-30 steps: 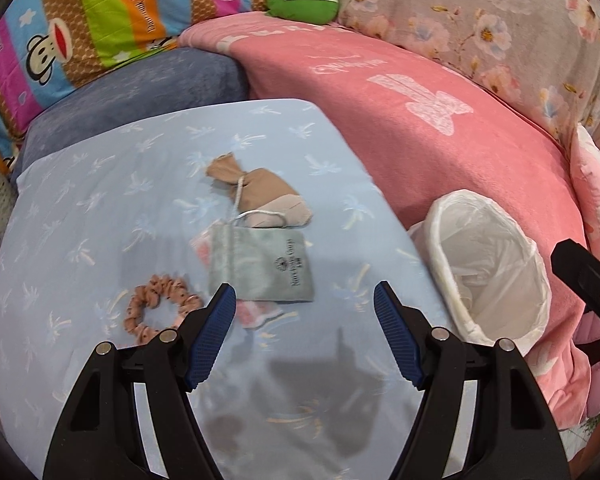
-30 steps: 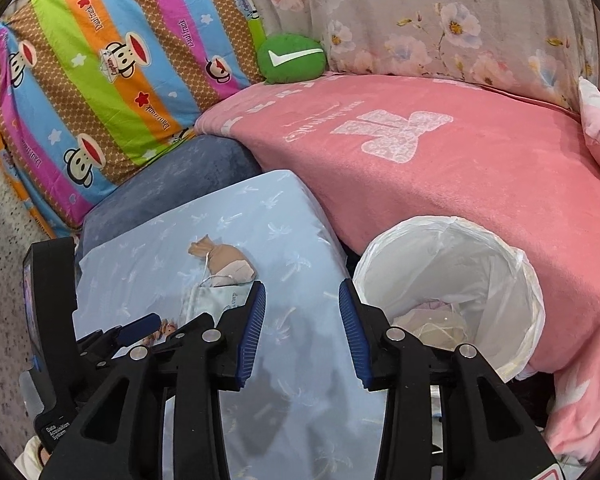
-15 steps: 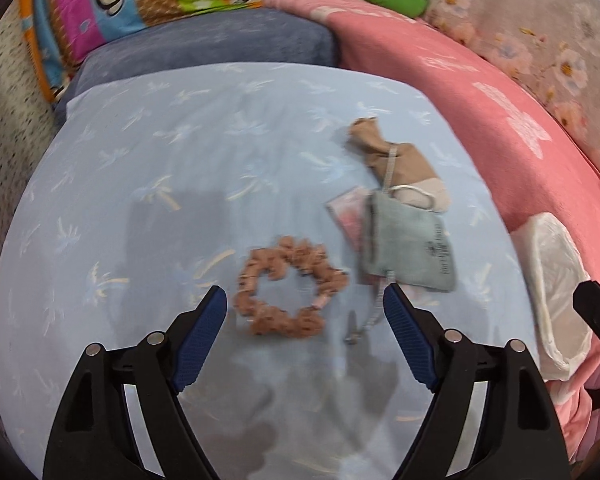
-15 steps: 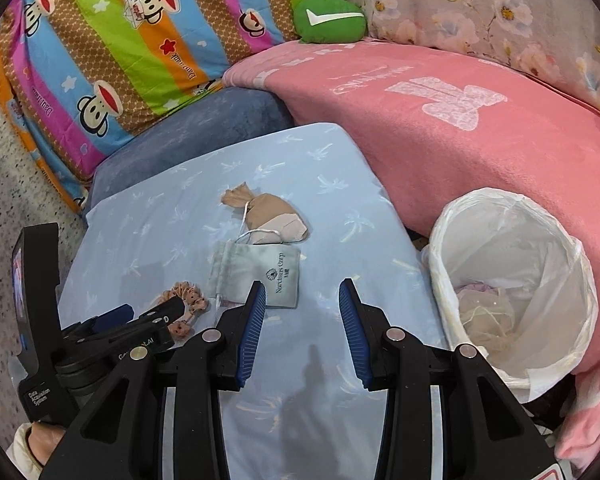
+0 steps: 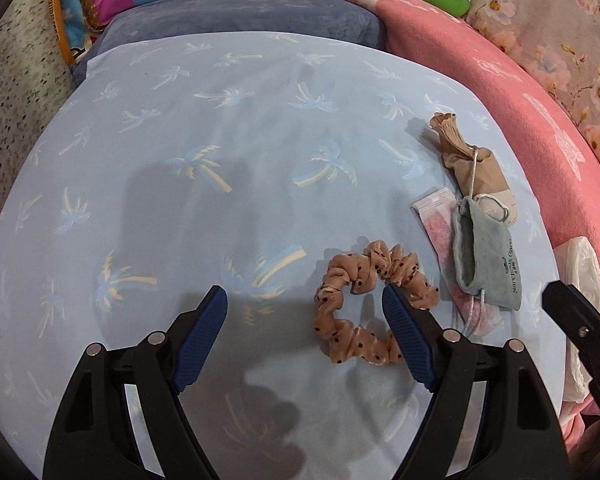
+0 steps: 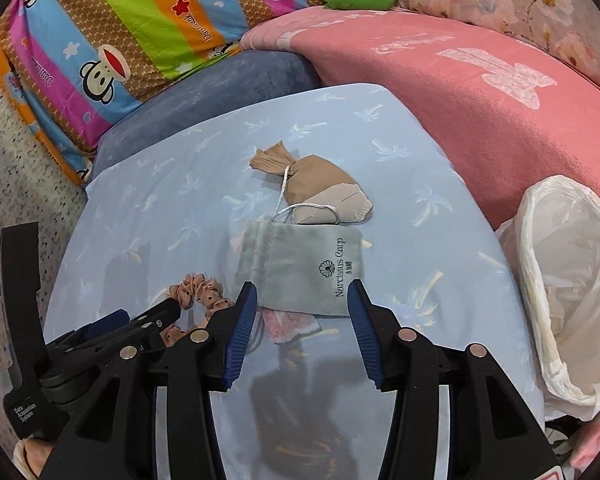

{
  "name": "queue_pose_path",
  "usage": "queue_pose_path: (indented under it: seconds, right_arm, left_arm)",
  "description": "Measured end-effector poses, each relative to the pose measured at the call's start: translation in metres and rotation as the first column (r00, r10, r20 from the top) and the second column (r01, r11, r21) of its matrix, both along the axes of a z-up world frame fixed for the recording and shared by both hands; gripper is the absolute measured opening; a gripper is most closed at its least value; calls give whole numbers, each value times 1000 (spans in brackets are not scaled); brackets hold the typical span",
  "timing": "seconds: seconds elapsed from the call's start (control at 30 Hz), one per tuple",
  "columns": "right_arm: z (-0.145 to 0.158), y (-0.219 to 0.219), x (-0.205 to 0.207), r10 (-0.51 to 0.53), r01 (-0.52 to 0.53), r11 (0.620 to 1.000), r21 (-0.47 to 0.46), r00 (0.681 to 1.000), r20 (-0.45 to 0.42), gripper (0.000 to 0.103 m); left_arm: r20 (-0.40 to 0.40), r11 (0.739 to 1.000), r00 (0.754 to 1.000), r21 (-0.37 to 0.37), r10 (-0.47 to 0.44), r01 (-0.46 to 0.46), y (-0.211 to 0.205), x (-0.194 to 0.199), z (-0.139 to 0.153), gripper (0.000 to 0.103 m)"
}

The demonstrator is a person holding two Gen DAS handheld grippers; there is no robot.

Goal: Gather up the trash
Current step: 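Grasp the polka-dot scrunchie with the left tool while the right grasps the grey pouch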

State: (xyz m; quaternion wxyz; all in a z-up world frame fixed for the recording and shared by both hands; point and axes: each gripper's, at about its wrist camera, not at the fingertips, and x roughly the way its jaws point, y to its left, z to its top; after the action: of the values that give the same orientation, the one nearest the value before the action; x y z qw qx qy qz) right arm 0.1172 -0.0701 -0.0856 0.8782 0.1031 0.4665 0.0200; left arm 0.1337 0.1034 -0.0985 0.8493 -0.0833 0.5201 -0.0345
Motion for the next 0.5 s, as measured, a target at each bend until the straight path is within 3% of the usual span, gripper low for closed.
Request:
queue_pose_path:
  seconds: [0.3, 0.43, 0.5]
  right_arm:
    - [-15, 26, 27, 39, -39, 999, 4, 999, -26, 47]
    - [-28, 33, 35, 48, -48, 999, -10, 997, -55, 47]
    - [-35, 32, 35, 40, -41, 999, -12, 997, -69, 42]
  left_arm:
    - [-12, 999, 999, -2, -41, 41, -6, 5, -7, 57]
    - [-11, 999, 999, -13, -51, 50, -5, 6, -7, 44]
    - [-11, 998, 998, -15, -59, 59, -5, 6, -6, 34]
